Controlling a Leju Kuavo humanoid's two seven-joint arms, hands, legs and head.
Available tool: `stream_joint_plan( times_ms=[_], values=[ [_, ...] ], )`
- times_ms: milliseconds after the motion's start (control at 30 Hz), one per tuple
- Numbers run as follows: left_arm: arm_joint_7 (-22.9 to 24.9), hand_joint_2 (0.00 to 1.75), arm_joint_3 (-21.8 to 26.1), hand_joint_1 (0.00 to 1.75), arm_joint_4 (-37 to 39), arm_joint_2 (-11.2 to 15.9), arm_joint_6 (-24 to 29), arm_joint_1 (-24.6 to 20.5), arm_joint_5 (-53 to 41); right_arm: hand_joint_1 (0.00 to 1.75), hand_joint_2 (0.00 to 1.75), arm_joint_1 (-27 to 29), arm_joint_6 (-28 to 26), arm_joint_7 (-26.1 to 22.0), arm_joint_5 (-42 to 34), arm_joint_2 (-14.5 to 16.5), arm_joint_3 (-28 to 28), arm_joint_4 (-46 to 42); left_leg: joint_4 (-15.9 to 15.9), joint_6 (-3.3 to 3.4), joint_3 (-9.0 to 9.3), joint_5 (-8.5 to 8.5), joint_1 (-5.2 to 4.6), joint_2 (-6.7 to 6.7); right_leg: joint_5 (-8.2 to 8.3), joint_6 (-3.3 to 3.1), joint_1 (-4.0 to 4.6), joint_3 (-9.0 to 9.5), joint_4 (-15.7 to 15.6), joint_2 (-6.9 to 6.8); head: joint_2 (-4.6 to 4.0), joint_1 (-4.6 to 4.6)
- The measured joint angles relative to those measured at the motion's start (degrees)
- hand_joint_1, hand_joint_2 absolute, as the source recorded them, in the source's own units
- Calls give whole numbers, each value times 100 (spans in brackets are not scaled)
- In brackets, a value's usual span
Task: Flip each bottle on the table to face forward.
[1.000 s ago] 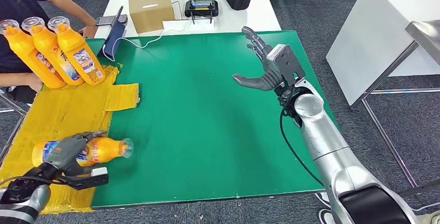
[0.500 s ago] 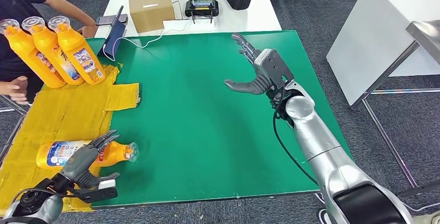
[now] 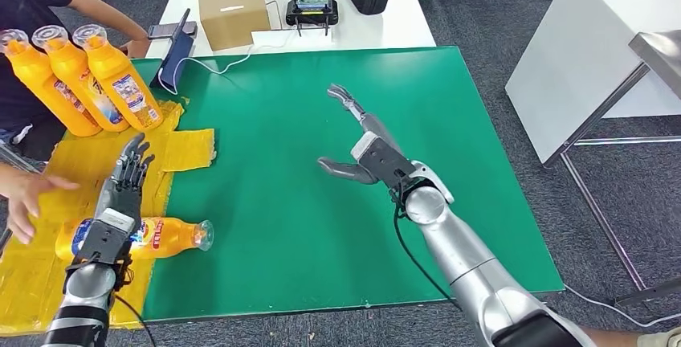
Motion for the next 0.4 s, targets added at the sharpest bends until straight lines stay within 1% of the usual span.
stream_joint_plan(
  times_ms=[67, 167, 267, 367, 400],
  values=[
    [33, 0, 114, 0, -219, -183, -197, -4, 326, 0, 0, 280, -327, -104, 256, 146, -28, -262, -1, -1, -3, -1, 0, 2, -1, -1, 0, -3, 0, 1, 0, 0],
    [114, 0, 150, 0, -589, -426, -374, 4, 582, 0, 0, 651, -548, -122, 553, 361, -23, -581, -1, -1, -7, -2, 0, 4, -1, -1, -1, -7, 0, 3, 0, -1],
    [103, 0, 84, 0, -901, -692, -347, 94, 555, 0, 0, 928, -705, -276, 654, 549, -24, -767, -1, 0, -9, -3, 0, 2, -2, -1, -4, -8, -2, 3, 0, -1],
    [54, 0, -90, 0, -1077, -970, -246, 225, 446, 0, 0, 1150, -778, -412, 742, 734, -20, -866, -1, 1, -10, -4, -1, 1, -2, -1, -6, -8, -3, 2, 0, 1],
    [51, 0, -123, 0, -1096, -1010, -240, 246, 435, 0, 0, 1180, -779, -422, 757, 763, -18, -877, -1, 1, -10, -4, -1, 0, -2, -1, -7, -8, -3, 2, 0, 1]
  ],
)
